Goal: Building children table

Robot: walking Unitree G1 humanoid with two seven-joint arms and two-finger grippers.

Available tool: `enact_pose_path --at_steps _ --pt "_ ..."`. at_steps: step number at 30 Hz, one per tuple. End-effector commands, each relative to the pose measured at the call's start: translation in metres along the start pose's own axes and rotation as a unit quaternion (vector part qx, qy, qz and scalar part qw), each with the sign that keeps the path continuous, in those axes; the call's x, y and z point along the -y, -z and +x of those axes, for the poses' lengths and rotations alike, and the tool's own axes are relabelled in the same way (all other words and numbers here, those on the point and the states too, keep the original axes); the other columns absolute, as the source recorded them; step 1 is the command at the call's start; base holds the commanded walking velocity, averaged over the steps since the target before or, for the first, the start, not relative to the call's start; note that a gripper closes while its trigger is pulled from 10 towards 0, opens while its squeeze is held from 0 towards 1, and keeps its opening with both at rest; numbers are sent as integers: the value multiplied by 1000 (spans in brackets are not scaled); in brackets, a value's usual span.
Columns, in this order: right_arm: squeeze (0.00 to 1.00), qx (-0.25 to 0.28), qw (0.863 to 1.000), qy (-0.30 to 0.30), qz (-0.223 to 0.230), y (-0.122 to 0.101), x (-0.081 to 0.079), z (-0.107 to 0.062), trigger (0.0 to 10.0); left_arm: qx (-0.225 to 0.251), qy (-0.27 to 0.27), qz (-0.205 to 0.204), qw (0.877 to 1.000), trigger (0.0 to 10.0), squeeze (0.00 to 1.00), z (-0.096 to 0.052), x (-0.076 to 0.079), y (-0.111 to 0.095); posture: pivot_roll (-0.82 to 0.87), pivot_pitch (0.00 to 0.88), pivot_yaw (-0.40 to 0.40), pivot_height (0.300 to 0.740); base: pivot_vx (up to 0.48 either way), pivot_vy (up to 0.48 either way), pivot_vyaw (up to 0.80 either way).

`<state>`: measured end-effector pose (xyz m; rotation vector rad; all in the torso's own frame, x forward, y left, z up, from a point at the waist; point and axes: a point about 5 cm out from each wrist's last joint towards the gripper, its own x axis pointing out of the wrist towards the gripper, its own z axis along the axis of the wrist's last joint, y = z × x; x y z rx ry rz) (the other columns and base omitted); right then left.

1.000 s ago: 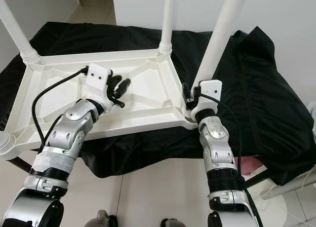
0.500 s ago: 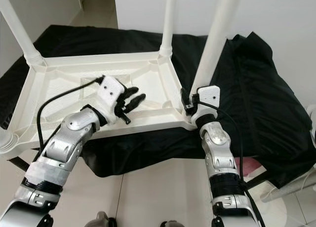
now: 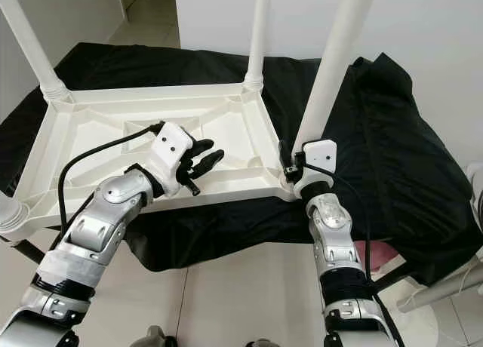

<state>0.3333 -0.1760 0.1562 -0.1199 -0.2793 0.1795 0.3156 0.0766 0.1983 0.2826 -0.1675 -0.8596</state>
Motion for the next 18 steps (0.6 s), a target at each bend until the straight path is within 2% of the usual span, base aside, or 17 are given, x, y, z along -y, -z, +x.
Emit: enact_pose_path --at_steps 1,3,8,15,18 --pt "0 -41 999 -15 -10 17 -1 -8 10000 -10 34 -4 999 10000 0 -2 7 3 -7 50 -11 740 0 0 0" --pt "0 -40 999 -21 -17 17 -1 -7 10000 -11 38 -5 999 10000 0 -2 8 3 -7 50 -11 740 0 0 0" --pt "0 -57 992 -88 -64 25 -9 -9 10000 -24 37 3 999 10000 0 -5 5 5 -2 62 -3 740 0 0 0" --pt "0 -80 987 -119 -70 34 -12 -8 10000 -25 37 7 999 10000 0 -5 3 3 1 73 -3 740 0 0 0" --pt "0 -88 989 -116 -42 37 -13 -7 10000 -27 35 8 999 10000 0 -5 1 2 3 75 -4 740 0 0 0"
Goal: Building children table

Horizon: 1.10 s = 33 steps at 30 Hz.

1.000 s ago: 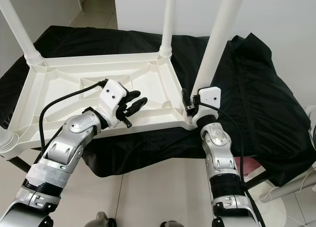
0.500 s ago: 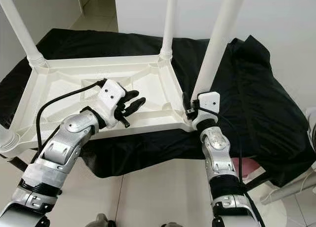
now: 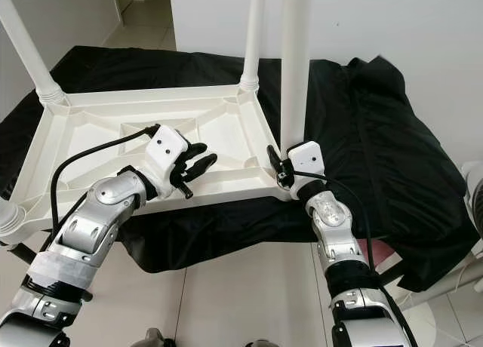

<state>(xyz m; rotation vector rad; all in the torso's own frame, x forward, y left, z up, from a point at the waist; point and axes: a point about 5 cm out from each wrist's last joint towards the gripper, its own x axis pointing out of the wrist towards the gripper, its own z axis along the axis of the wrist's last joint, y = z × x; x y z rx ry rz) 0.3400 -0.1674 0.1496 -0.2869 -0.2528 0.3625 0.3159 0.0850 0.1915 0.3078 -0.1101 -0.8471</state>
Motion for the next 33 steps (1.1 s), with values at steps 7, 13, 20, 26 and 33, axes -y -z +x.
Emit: enact_pose_path --at_steps 7,13,20,26,33 --pt "0 -94 987 18 128 33 -7 -4 10000 0 31 16 999 10000 0 1 1 -6 6 79 -4 740 0 0 0" --pt "0 -89 982 27 167 33 -7 -1 10000 -9 20 21 1000 10000 0 0 -2 -4 7 89 -5 740 0 0 0" --pt "0 -104 976 40 186 38 -7 -2 10000 -11 20 21 1000 10000 0 -1 -2 -4 12 93 -7 740 0 0 0" --pt "0 -135 962 85 224 48 -8 -6 10000 -15 18 26 999 10000 0 -2 -2 -3 12 95 -6 740 0 0 0" --pt "0 -65 982 49 173 40 -23 -16 10000 -17 14 30 999 10000 0 -3 -4 -3 13 96 -8 740 0 0 0"
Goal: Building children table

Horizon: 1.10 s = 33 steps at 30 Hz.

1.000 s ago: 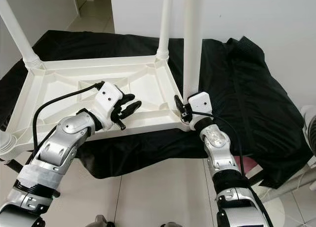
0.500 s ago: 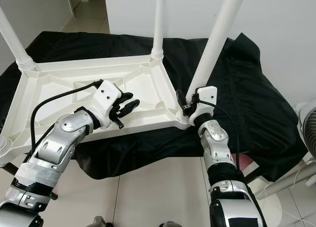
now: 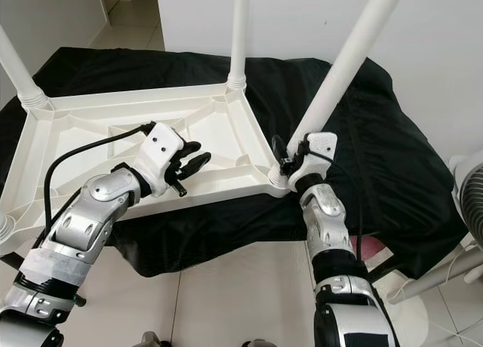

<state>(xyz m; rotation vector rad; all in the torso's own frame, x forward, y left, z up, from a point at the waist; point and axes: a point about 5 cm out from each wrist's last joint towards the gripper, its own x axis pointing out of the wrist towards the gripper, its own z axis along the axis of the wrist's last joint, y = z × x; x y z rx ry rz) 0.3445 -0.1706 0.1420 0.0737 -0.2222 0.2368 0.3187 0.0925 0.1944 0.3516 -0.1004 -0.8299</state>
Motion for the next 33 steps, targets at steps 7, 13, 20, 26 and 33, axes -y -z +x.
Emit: enact_pose_path --at_steps 7,13,20,26,33 --pt "0 -53 997 -52 -5 37 -19 -29 10000 -3 18 14 1000 10000 0 1 3 -3 12 95 -8 740 0 0 0" --pt "0 -99 993 -62 -30 38 -17 -20 10000 -5 16 17 1000 10000 0 2 1 -3 7 93 -4 740 0 0 0" --pt "0 -146 980 -122 -57 41 -18 -14 10000 -6 14 21 1000 10000 0 2 1 -4 9 92 -8 740 0 0 0" --pt "0 -152 976 -138 -66 42 -18 -15 10000 -6 11 24 1000 10000 0 1 0 -4 16 89 -15 740 0 0 0" --pt "0 -162 983 -86 0 47 -8 -17 10000 -7 8 25 1000 10000 0 0 -2 -4 21 90 -19 740 0 0 0"
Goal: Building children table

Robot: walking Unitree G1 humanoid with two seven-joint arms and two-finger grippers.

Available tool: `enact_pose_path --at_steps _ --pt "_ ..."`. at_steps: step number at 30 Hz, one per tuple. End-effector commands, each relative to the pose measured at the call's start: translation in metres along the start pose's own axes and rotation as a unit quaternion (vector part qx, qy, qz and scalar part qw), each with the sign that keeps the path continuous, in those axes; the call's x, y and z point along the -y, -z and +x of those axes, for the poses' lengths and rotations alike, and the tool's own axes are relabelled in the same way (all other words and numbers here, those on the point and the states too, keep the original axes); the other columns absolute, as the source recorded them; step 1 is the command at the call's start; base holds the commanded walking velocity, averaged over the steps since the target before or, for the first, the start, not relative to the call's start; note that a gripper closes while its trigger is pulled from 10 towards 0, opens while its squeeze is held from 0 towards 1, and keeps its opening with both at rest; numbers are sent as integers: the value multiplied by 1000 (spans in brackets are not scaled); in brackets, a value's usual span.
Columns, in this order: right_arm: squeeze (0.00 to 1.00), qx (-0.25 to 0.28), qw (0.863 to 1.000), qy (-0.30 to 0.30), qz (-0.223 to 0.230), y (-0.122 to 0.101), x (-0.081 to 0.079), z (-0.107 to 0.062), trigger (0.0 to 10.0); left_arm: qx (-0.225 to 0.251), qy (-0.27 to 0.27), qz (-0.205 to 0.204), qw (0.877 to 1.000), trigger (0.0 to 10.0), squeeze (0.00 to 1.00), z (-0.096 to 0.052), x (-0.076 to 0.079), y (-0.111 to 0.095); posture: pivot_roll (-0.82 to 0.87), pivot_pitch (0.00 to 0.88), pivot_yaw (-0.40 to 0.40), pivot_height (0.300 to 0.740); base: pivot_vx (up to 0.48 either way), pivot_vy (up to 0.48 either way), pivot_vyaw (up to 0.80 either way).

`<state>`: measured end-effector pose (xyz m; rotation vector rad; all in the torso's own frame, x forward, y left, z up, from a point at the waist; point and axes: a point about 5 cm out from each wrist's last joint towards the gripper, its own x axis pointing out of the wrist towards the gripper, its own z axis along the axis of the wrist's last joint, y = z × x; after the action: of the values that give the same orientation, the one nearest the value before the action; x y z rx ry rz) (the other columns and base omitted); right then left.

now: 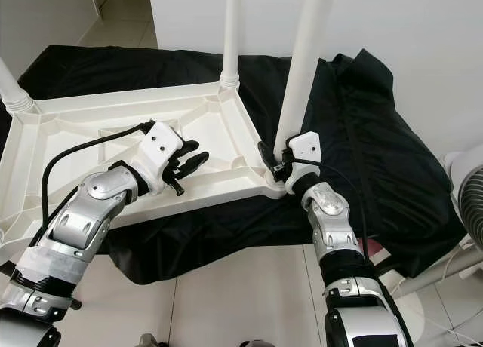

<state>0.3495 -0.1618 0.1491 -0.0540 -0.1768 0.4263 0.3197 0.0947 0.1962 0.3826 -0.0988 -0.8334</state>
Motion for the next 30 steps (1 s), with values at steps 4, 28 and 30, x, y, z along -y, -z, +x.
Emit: enact_pose_path --at_steps 4,28,30 --pt "0 -113 989 42 87 53 -5 -24 10000 -1 3 15 1000 10000 0 0 -1 -3 17 89 -15 740 0 0 0" --pt "0 -17 1000 -16 19 -18 2 -1 10000 83 54 -52 994 10000 1000 8 -6 -34 11 70 -35 740 0 0 0" --pt "0 -11 1000 -18 16 -24 6 -2 10000 110 73 -63 989 10000 0 9 -3 -45 9 67 -39 740 0 0 0"
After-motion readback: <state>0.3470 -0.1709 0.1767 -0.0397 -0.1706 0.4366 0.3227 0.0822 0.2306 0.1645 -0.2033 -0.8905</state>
